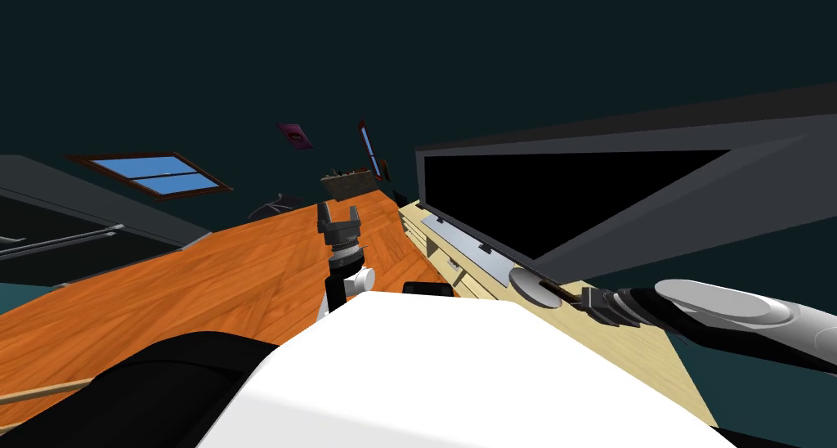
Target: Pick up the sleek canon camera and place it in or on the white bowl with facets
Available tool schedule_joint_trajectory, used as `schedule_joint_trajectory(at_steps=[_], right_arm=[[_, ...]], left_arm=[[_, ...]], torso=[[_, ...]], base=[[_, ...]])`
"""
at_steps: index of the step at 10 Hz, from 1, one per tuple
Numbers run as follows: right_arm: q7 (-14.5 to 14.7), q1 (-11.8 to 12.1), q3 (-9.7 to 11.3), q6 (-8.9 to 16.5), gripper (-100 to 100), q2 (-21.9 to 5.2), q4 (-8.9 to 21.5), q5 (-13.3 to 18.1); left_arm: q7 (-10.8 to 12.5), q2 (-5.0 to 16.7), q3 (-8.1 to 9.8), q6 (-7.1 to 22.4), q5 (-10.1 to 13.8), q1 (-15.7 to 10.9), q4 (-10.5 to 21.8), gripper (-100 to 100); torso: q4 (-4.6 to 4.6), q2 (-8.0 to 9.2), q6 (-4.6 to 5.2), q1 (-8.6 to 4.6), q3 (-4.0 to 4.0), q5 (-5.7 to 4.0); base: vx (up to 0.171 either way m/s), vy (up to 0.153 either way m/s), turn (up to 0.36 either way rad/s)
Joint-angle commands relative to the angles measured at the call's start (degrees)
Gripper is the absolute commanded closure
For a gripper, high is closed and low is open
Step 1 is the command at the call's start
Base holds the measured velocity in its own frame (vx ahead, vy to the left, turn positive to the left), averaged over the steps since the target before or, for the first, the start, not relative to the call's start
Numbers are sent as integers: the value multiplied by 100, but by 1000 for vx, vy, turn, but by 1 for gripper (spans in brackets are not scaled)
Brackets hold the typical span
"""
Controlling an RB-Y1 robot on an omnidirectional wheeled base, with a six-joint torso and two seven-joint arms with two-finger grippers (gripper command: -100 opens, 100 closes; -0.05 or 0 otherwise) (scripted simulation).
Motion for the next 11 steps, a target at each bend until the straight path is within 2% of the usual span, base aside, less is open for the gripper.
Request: schedule_joint_trajectory(at_steps=[1, 2, 6, 7, 8, 9, 11], right_arm=[[0, 0, 0, 0, 100, 0, 0, 0], [11, -13, 2, -27, -100, 7, -2, -8], [10, -10, 3, -25, -100, 5, -1, -7], [10, -10, 3, -25, 0, 5, -1, -7], [296, -17, -10, -120, -100, -68, -30, -87], [425, -17, -10, -120, -100, -68, -30, -87], [459, -17, -10, -120, -100, -68, -30, -87]], left_arm=[[0, 0, 0, 0, 0, 0, 0, 0], [0, 0, 0, 0, 0, 0, 0, 0], [0, 0, 0, 0, 0, -1, 0, 0], [0, 0, 0, 0, 0, -1, 0, 0], [0, 0, 0, 0, 0, -1, 0, 0], [0, 0, 1, 0, 0, 1, 0, 0], [0, 0, 0, 0, 0, 0, 0, 0]], torso=[[0, 0, 0, 0, 0, 0], [1, 9, 0, -13, 4, 1], [7, 30, -2, -26, 17, -4], [7, 30, -2, -26, 17, -4], [7, 30, -2, -26, 17, -4], [3, 13, 5, -6, 7, -2], [3, 14, -2, 1, 7, 3]], base=[[56, 25, 12], [8, 6, 0], [0, 0, 0], [0, 0, 0], [87, 43, -263], [83, 100, -294], [31, 36, -109]])
